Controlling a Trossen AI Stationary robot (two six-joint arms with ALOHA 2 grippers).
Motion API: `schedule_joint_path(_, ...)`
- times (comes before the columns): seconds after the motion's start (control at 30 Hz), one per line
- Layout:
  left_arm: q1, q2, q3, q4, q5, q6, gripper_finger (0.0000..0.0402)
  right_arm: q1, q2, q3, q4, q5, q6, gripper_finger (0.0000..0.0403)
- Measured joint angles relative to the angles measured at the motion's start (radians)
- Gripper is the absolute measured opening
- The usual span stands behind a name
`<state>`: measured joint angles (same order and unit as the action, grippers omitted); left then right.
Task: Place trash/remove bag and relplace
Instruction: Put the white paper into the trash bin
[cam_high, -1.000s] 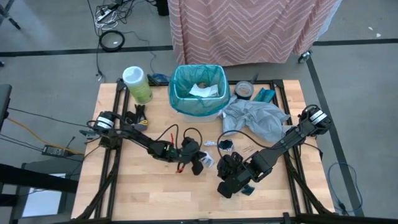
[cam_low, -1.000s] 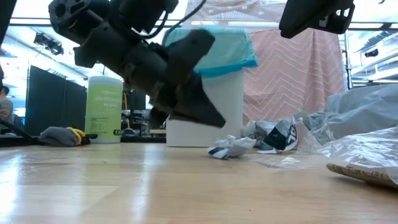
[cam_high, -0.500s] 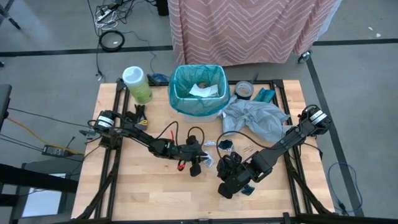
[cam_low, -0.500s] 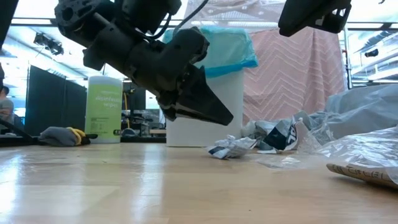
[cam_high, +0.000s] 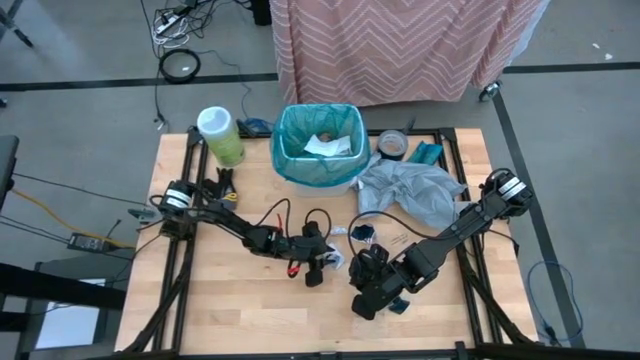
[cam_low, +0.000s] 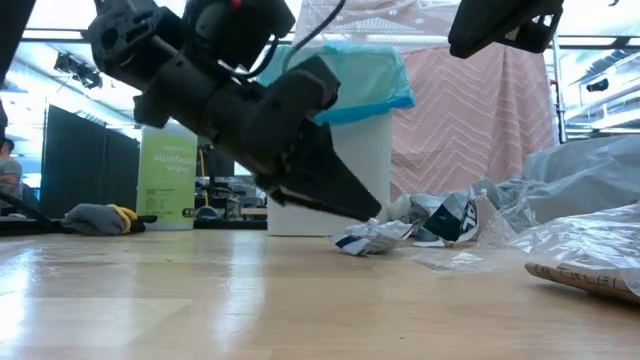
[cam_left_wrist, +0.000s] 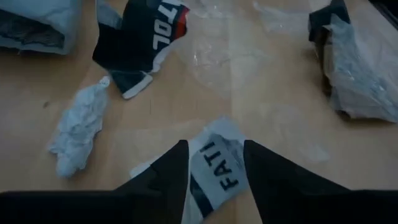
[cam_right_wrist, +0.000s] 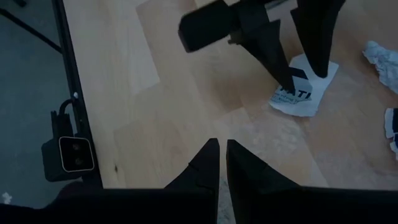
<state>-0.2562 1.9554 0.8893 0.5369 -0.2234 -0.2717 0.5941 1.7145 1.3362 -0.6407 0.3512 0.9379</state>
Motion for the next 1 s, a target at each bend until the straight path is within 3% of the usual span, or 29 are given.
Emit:
schedule_joint_path(0.23, -0.008, 0.059, 0.000, 0.021, -0.034, -0.001, 0.0180, 0.000, 0.000, 0.000, 0.000, -0.006, 0.000, 0.0020)
schedule_joint_path(0.5, -0.008, 0.106, 0.003, 0.056, -0.020, -0.039, 0.0169, 0.000, 0.000, 0.000, 0.003, -0.006, -0.016, 0.0020)
schedule_joint_path(0.63, -0.009, 0.108, 0.002, 0.056, 0.015, -0.043, 0.0125, -0.001, 0.000, 0.000, 0.003, -0.006, -0.017, 0.0020)
schedule_joint_path(0.83, -0.012, 0.105, 0.001, 0.062, 0.045, -0.131, 0.0017, -0.005, 0.000, 0.000, -0.005, -0.006, -0.026, 0.0020)
schedule_joint_path(1.0, -0.013, 0.084, -0.003, 0.079, 0.055, -0.190, 0.0005, -0.014, 0.000, 0.000, -0.005, -0.006, -0.026, 0.0020)
